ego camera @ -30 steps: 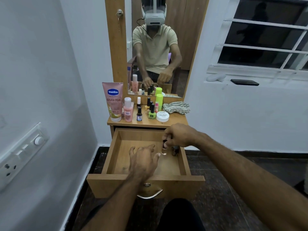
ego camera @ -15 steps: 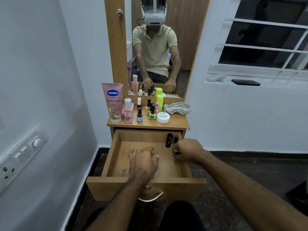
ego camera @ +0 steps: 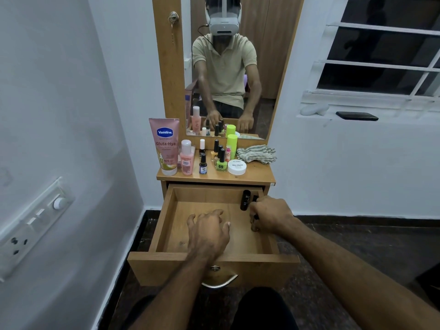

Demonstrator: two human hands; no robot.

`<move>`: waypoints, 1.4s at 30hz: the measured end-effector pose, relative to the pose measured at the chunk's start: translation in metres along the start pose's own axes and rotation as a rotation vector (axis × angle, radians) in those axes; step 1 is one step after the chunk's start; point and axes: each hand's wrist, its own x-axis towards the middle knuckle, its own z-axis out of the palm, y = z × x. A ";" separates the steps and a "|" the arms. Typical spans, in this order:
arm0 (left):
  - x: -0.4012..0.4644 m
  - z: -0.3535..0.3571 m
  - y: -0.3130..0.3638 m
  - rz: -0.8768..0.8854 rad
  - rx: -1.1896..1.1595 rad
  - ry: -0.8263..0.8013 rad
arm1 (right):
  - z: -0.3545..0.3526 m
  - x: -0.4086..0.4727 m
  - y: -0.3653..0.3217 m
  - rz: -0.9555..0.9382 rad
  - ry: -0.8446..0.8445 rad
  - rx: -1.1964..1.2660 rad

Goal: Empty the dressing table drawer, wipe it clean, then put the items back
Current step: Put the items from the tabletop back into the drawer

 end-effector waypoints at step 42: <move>0.004 -0.001 0.000 -0.118 -0.139 0.045 | -0.104 0.074 -0.037 0.007 0.321 0.318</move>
